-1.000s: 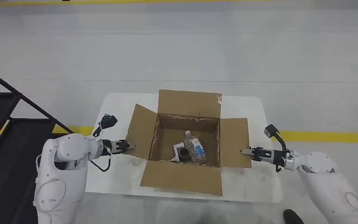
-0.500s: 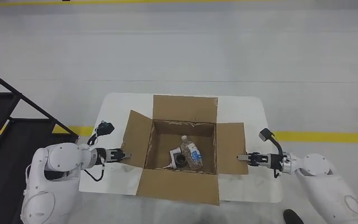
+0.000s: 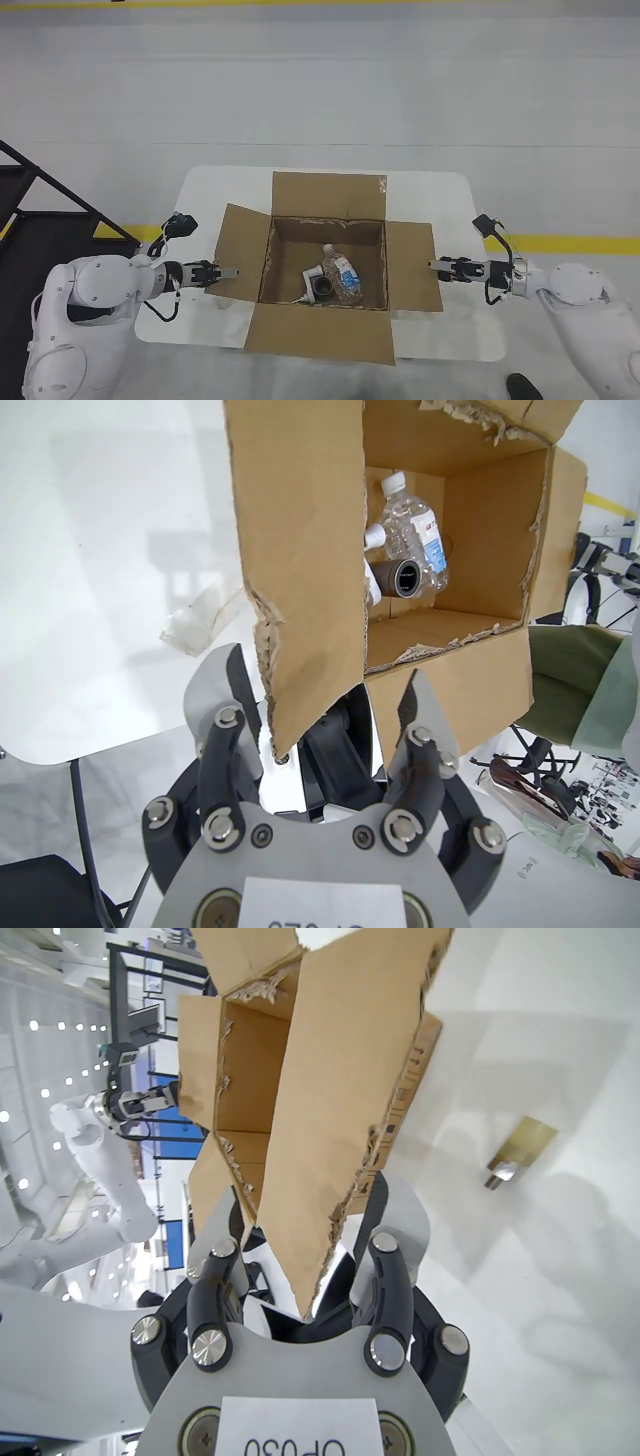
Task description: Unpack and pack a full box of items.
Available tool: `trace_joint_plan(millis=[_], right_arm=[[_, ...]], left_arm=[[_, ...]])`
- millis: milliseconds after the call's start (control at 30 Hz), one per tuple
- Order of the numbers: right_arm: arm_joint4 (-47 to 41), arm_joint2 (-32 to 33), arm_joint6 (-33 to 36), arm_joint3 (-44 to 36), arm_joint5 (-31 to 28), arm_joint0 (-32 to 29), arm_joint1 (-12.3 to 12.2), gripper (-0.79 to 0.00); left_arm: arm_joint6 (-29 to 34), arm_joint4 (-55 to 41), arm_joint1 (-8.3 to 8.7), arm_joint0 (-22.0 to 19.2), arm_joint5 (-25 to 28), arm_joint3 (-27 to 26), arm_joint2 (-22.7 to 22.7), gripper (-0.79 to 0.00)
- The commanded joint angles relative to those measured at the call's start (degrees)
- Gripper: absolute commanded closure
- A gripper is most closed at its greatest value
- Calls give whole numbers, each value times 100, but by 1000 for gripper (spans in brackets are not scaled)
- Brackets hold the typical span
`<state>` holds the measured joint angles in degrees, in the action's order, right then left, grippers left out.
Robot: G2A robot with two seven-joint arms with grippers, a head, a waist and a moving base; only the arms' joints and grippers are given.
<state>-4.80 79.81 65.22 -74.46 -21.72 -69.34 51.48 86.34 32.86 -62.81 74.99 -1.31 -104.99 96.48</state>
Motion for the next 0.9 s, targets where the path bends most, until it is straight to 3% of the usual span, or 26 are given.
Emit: trace_joint_plan(millis=[0,233,467,567,867], right_arm=[[815,137,-400,-578,463,-202,-54,-785],[2663,675,-1502,-2110,2231,-985,-174,-785],[4445,748,-1805,-3071,3824,-1524,-213,-785],[5186,500,-1783,-3162,4170,-1561,-207,-785],[5583,-469,-2124,-2530,4211,-1197,-29,-785]], left_arm=[[-72,-45,16,-15,1,4,-11,-785],[-316,-204,67,-41,75,8,0,-785],[-392,-166,110,-37,192,-10,-45,-785],[-392,-166,110,-37,192,-10,-45,-785],[-392,-166,110,-37,192,-10,-45,-785]])
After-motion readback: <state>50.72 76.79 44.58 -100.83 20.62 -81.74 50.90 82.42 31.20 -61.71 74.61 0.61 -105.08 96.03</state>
